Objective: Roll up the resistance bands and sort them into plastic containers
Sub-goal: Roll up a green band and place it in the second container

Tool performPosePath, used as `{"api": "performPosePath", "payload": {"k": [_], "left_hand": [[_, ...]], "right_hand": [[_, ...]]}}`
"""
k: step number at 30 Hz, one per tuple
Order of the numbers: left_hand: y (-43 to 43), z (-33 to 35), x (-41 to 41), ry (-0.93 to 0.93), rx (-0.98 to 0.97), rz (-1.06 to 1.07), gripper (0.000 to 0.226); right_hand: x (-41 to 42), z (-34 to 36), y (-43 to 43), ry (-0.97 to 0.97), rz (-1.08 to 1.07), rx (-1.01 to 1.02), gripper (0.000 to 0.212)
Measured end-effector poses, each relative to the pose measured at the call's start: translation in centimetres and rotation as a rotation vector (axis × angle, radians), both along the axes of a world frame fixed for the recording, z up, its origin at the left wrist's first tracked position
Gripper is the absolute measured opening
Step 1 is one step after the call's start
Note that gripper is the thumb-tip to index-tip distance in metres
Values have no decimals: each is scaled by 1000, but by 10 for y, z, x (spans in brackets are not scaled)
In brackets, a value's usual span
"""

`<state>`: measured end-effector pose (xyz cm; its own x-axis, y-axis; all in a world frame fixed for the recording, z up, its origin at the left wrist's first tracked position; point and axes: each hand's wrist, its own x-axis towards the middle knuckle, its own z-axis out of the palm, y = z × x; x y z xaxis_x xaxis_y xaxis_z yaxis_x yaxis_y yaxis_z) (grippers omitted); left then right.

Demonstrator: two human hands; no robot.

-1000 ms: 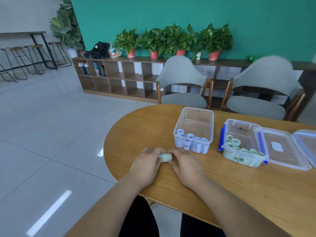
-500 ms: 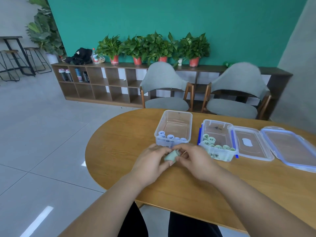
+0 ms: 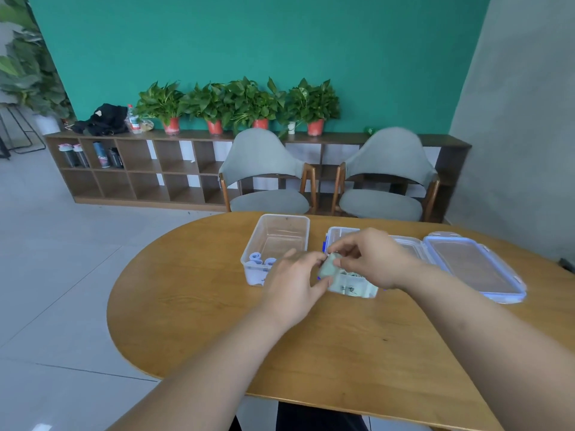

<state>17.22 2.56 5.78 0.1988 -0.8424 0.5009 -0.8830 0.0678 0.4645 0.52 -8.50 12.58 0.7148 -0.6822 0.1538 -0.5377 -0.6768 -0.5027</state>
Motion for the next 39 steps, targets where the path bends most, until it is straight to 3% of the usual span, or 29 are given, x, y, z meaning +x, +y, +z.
{"api": "performPosePath", "payload": {"k": [4, 9, 14, 20, 29, 39], "left_hand": [[-21, 6, -8, -15, 37, -20, 47], [-43, 5, -12, -160, 105, -52, 54], [-59, 5, -13, -328, 150, -71, 55], [-76, 2, -11, -385, 232, -56, 64], [-95, -11, -6, -380, 323, -62, 68], [-96, -11, -3, -373, 376, -93, 68]], "right_hand": [[-12, 15, -28, 145, -58, -146, 20], [-18, 11, -66, 282, -104, -260, 28], [-8, -9, -87, 405, -99, -287, 33], [6, -29, -95, 502, -82, -231, 34], [12, -34, -98, 528, -25, -138, 37], [11, -42, -106, 479, -8, -74, 25]]}}
